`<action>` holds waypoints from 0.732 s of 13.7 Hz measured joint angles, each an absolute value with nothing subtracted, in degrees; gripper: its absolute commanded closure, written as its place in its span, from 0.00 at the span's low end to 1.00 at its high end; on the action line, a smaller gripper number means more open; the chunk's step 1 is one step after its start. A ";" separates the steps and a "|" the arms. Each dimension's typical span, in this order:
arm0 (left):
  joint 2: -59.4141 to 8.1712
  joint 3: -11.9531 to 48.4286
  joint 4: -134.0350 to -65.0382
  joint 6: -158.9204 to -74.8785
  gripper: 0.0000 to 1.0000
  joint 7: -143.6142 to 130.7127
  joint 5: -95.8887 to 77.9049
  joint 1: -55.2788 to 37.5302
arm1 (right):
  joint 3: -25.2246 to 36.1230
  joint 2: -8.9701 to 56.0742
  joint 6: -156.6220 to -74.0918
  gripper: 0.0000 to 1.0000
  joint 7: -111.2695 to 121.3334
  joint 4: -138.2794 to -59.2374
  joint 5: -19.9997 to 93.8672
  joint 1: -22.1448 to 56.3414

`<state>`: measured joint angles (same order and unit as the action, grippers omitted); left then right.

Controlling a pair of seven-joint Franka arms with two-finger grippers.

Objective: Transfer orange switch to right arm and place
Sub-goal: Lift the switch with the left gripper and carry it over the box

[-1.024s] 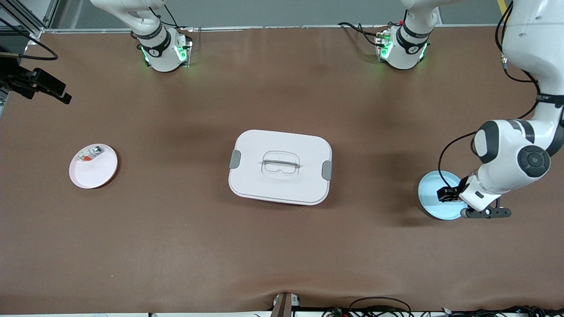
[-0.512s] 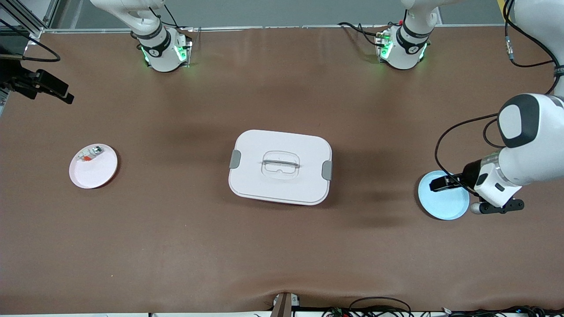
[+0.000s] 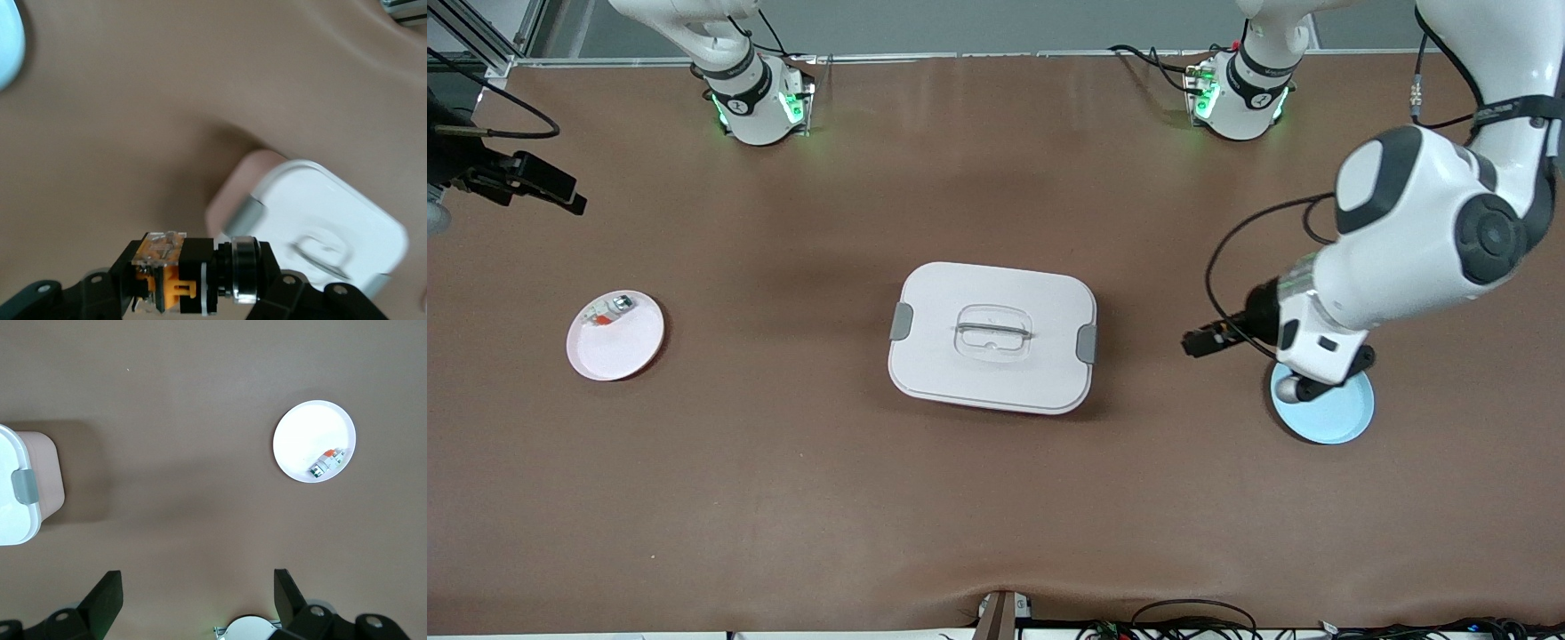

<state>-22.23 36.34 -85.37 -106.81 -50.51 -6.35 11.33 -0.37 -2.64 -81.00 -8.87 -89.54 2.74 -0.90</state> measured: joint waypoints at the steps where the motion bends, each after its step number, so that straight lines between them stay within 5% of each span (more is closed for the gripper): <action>1: -22.24 37.98 -84.84 -106.80 1.00 -55.14 -6.35 10.66 | -0.34 -2.50 -80.96 0.00 -8.86 -89.54 3.68 -0.91; 6: -24.28 38.98 -79.06 -107.28 1.00 -76.10 -6.40 0.34 | -0.52 -2.41 -80.53 0.00 -8.98 -90.35 16.25 -0.85; 10: -26.64 39.01 -76.31 -114.66 1.00 -89.70 -7.34 -6.05 | -1.35 -4.13 -87.96 0.00 -14.66 -94.05 25.33 0.87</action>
